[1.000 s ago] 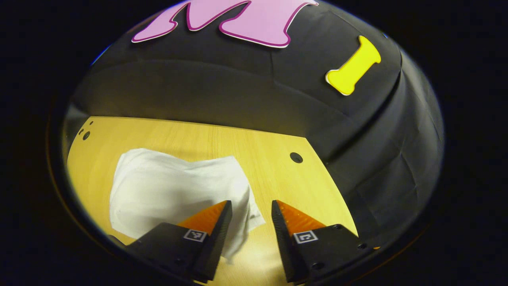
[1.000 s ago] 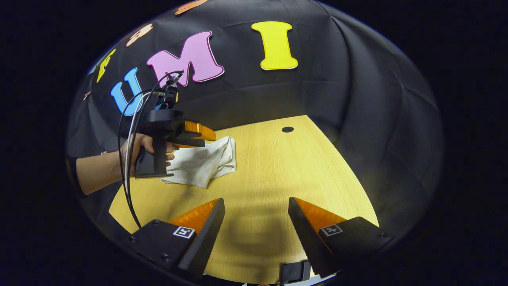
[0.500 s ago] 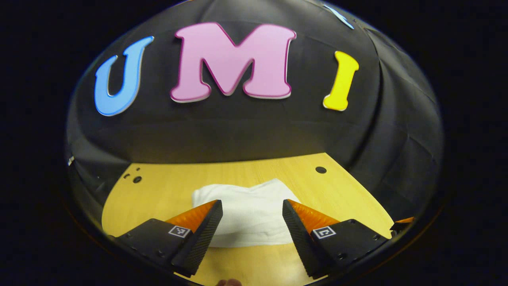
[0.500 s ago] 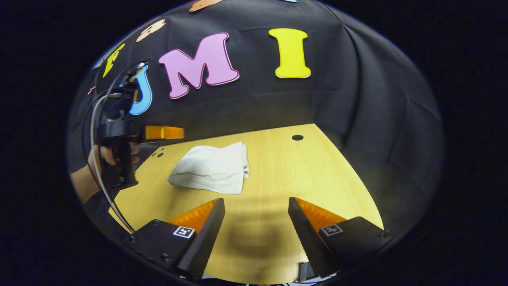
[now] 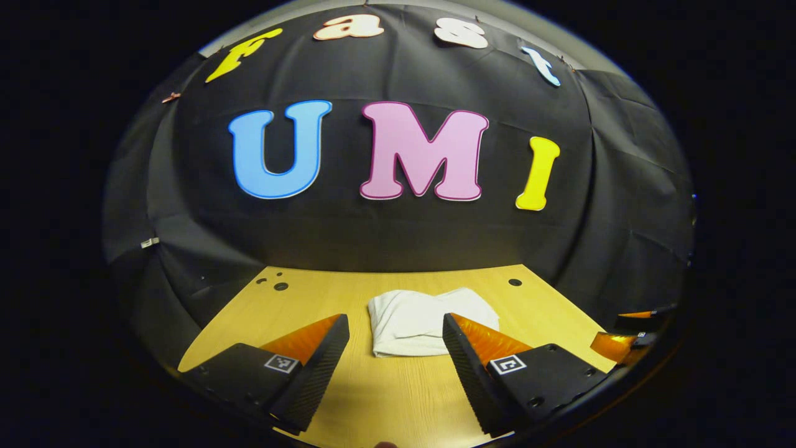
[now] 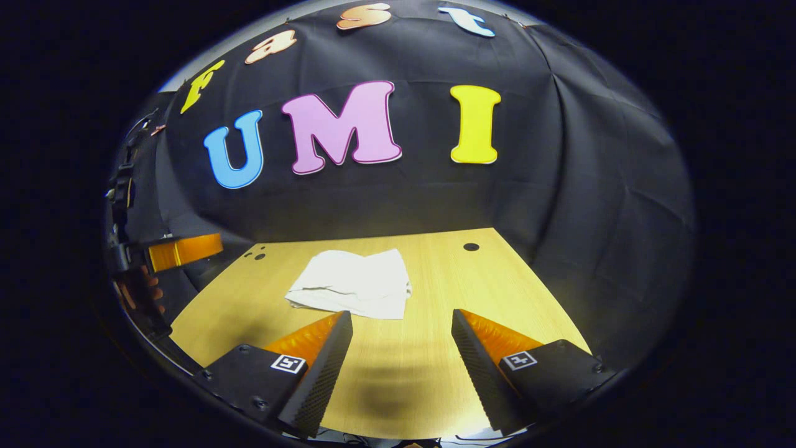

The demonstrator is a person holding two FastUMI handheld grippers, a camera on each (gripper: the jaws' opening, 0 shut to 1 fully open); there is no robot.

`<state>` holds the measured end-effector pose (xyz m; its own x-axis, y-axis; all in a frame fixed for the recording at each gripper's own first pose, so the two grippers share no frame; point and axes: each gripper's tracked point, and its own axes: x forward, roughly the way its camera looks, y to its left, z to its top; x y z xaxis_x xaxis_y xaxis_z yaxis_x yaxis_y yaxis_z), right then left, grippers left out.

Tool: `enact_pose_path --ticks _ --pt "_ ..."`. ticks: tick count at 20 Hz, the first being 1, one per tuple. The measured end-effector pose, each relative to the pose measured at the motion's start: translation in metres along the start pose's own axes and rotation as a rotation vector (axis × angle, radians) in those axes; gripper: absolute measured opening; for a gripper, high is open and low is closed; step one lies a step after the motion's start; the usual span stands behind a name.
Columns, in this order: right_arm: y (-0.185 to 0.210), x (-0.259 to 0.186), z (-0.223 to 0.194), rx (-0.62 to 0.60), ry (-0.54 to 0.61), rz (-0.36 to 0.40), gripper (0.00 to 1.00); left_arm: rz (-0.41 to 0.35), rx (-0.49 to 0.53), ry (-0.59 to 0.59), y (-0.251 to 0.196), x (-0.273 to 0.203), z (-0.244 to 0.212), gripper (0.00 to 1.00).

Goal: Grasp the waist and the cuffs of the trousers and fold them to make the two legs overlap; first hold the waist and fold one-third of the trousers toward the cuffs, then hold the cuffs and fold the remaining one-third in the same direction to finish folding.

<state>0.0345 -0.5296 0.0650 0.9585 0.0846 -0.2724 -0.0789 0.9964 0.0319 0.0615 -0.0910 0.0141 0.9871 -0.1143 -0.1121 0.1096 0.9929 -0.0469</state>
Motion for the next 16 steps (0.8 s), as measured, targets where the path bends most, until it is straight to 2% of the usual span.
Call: enact_pose_path --ticks 4,8,12,16 --pt "0.010 -0.001 0.002 -0.004 -0.028 0.012 0.98 0.074 -0.066 0.003 0.041 -0.052 -0.025 0.96" --pt "0.021 -0.006 -0.001 -0.015 -0.028 0.032 0.98 0.118 -0.128 0.028 0.071 -0.087 -0.050 0.95" --pt "0.033 -0.014 -0.007 0.004 -0.001 0.049 0.98 0.113 -0.164 0.063 0.064 -0.105 -0.075 0.96" --pt "0.038 -0.016 -0.009 -0.049 -0.007 0.084 0.98 0.072 -0.149 0.046 0.054 -0.109 -0.083 0.96"
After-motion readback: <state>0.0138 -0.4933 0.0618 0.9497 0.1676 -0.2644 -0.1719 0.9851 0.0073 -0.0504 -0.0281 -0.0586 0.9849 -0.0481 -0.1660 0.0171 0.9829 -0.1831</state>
